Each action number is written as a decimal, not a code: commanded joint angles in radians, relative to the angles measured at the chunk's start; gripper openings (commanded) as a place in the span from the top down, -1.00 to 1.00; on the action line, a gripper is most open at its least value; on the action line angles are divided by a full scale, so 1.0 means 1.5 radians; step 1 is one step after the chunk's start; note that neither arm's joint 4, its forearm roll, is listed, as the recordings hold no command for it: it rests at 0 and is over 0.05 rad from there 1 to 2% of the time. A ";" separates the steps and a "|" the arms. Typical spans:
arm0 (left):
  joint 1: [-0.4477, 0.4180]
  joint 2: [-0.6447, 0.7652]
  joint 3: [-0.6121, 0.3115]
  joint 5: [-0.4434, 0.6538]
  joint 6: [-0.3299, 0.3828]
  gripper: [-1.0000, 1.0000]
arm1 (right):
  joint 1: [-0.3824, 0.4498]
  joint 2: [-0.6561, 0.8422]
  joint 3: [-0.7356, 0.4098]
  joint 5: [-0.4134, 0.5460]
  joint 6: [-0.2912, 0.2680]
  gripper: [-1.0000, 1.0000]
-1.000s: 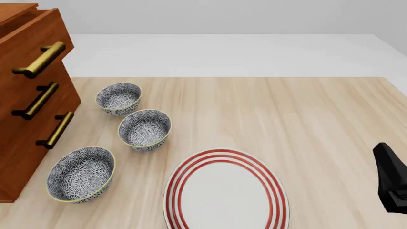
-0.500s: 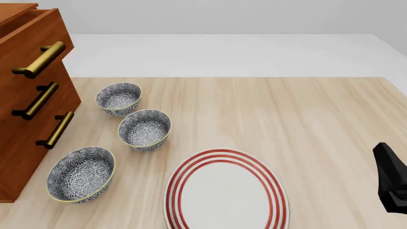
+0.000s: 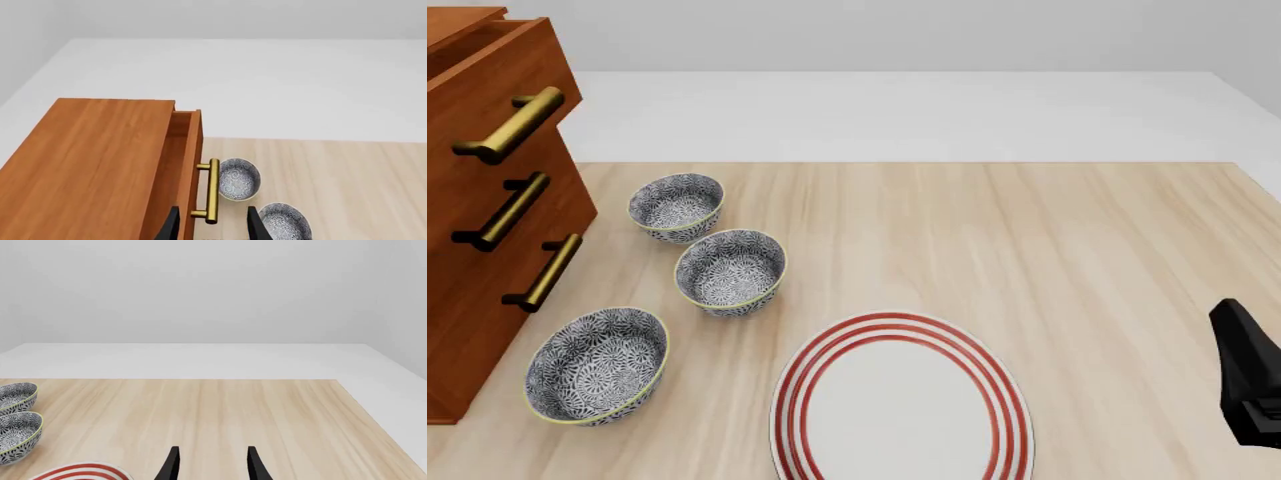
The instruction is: Open the top drawer of the cabinet.
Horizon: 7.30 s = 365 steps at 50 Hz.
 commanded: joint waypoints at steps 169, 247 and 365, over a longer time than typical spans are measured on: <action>0.067 0.105 0.111 -0.154 -0.009 -1.00 | 0.000 0.000 0.000 0.000 0.000 -1.00; 0.076 0.169 0.144 -0.211 -0.018 -1.00 | 0.000 0.000 0.000 0.000 0.000 -1.00; 0.037 0.217 0.180 -0.244 -0.054 -1.00 | 0.000 0.000 0.000 0.000 0.000 -1.00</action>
